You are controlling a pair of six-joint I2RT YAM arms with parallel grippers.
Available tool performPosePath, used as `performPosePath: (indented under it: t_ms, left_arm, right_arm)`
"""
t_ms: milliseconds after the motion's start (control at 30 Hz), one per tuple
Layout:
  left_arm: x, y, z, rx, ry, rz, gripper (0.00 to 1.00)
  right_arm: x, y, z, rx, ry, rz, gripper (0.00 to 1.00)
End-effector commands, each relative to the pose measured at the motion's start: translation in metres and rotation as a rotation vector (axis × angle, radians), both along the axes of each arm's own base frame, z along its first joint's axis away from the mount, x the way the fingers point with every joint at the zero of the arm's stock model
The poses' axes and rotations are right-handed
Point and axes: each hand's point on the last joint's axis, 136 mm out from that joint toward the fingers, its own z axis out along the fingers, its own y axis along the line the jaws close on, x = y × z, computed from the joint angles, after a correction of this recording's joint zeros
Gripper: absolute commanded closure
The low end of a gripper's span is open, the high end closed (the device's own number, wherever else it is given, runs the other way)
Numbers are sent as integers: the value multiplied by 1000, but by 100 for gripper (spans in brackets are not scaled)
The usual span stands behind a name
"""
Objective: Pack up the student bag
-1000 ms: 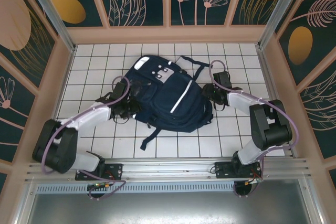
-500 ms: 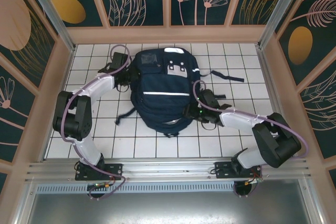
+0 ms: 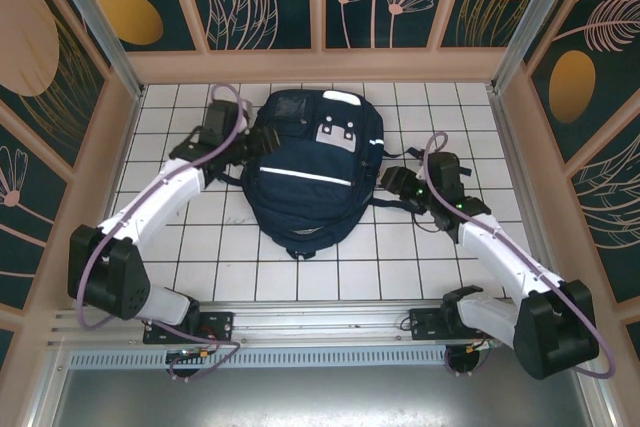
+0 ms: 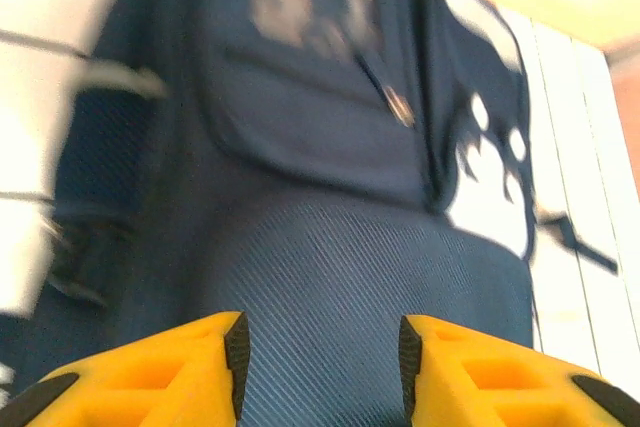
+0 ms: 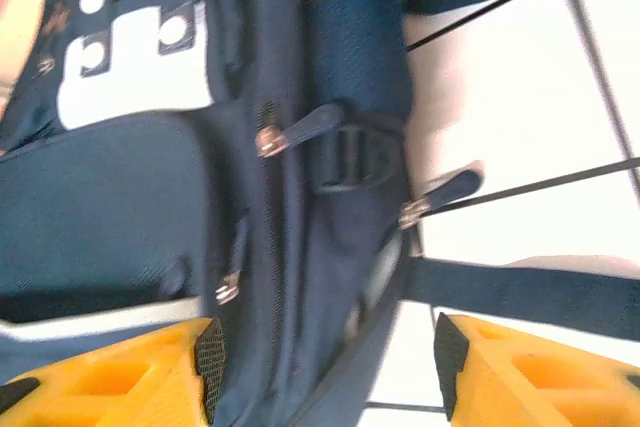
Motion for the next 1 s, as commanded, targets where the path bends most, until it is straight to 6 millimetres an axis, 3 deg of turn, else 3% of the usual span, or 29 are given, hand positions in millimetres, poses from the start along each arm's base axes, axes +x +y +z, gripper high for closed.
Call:
performPosePath:
  t_ms: [0,233,400,500,633,800,967]
  left_arm:
    - [-48,-34,-19,22,66,-158,53]
    - [-96,-52,-30,-78,125,-230,48]
    - [-126,-56,-39,-14,141,-290,48]
    - [-138,-44,-53,8,173,-249,48]
    - [-141,-8,-59,55,139,-98,50]
    - [-136,20,-58,24,131,-7,49]
    - [-131,24,-49,62,121,-38,48]
  right_arm:
    - [2,-4,-12,-62,44,22,41]
    - [24,-9,-40,-17,144,-32,42]
    - [52,-27,-49,-43,151,-101,43]
    - [71,-31,-59,-114,182,-108,46]
    - [79,-29,-88,-182,260,-104,55]
    - [79,-3,-119,-232,312,-13,60]
    - [68,33,-119,-348,281,116,60]
